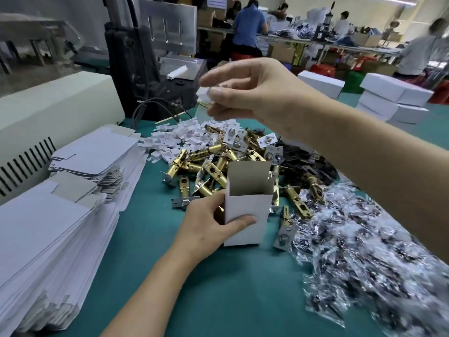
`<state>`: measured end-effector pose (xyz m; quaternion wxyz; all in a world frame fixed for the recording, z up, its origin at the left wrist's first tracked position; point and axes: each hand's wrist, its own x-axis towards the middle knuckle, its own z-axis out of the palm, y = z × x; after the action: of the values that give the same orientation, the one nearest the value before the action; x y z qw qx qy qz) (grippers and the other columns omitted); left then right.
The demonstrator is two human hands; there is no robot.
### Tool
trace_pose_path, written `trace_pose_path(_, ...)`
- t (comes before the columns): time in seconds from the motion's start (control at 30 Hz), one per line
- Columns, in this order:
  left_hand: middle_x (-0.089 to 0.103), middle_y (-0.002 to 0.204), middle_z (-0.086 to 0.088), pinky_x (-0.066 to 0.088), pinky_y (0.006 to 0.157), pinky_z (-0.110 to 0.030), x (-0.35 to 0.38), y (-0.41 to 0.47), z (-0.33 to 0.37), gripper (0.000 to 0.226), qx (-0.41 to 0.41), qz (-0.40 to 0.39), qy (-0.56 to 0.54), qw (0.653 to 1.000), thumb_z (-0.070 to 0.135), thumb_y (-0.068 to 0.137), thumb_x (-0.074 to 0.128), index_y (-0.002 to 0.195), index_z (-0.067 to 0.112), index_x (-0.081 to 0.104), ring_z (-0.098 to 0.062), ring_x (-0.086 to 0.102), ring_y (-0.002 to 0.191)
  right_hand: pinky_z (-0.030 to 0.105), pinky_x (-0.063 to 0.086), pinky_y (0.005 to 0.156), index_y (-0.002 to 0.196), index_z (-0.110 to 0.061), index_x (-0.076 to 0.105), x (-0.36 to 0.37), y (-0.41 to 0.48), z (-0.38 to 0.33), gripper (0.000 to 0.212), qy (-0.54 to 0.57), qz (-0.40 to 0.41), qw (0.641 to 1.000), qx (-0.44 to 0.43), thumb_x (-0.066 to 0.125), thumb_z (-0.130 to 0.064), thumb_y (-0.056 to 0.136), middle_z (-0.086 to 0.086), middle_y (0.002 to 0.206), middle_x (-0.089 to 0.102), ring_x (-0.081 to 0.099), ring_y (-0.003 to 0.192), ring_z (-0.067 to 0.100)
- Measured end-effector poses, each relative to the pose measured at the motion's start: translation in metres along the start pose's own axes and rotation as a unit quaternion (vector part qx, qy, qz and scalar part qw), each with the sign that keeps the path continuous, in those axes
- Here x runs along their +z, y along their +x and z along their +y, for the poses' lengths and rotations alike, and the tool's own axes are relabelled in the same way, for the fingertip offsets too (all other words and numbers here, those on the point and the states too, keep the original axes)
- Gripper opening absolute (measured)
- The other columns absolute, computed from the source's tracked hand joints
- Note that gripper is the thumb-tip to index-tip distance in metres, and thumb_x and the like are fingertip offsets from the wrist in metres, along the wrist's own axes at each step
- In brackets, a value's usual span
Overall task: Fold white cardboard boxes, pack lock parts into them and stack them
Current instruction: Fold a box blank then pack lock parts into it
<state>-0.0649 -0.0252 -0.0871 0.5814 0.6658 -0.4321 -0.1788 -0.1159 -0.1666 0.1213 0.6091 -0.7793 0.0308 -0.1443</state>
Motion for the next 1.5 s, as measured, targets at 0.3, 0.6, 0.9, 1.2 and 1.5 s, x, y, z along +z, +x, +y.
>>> trace_pose_path(0.3, 0.078, 0.097, 0.024, 0.061, 0.071, -0.022, 0.001, -0.003, 0.002, 0.039, 0.021, 0.013, 0.007, 1.000, 0.065, 0.072, 0.082, 0.104, 0.047, 0.072, -0.002, 0.075, 0.087, 0.025, 0.061, 0.079, 0.110, -0.014, 0.074, -0.005, -0.092, 0.015, 0.038, 0.047, -0.026, 0.993, 0.106, 0.077, -0.008, 0.072, 0.012, 0.090, 0.077, 0.078, 0.087, 0.024)
trace_pose_path(0.6, 0.072, 0.080, 0.027, 0.045, 0.060, -0.009, 0.002, -0.004, 0.005, 0.032, 0.066, 0.030, 0.042, 0.996, 0.064, 0.071, 0.080, 0.095, 0.047, 0.068, 0.002, 0.066, 0.069, 0.027, 0.062, 0.070, 0.108, -0.005, 0.075, 0.009, -0.109, 0.043, 0.026, 0.064, 0.098, 0.983, 0.141, 0.078, -0.013, 0.084, 0.015, 0.086, 0.078, 0.077, 0.074, 0.022)
trace_pose_path(0.9, 0.072, 0.082, 0.026, 0.047, 0.059, -0.011, 0.002, -0.003, 0.003, 0.032, 0.082, 0.019, 0.042, 0.996, 0.065, 0.074, 0.081, 0.098, 0.048, 0.068, -0.002, 0.067, 0.070, 0.032, 0.063, 0.060, 0.087, -0.004, 0.074, 0.017, -0.100, 0.047, 0.012, -0.043, 0.138, 0.986, 0.086, 0.075, -0.014, 0.093, 0.014, 0.079, 0.077, 0.077, 0.066, 0.030)
trace_pose_path(1.2, 0.060, 0.069, 0.038, 0.035, 0.051, -0.001, 0.001, -0.004, 0.007, 0.030, 0.111, 0.022, 0.075, 0.991, 0.057, 0.080, 0.085, 0.092, 0.067, 0.059, 0.012, 0.056, 0.059, 0.024, 0.041, 0.034, 0.075, -0.016, 0.072, 0.024, -0.092, 0.063, 0.026, -0.239, 0.107, 0.962, 0.075, 0.076, -0.035, 0.092, -0.004, 0.069, 0.076, 0.054, 0.032, 0.015)
trace_pose_path(1.5, 0.058, 0.063, 0.035, 0.033, 0.051, -0.001, 0.001, -0.004, 0.006, 0.022, 0.116, 0.019, 0.067, 0.991, 0.058, 0.082, 0.082, 0.090, 0.061, 0.063, 0.011, 0.053, 0.054, 0.020, 0.042, 0.055, 0.077, -0.028, 0.074, 0.029, -0.095, 0.073, 0.027, -0.470, 0.126, 0.873, 0.024, 0.077, -0.055, 0.084, -0.018, 0.063, 0.061, 0.057, 0.061, -0.002)
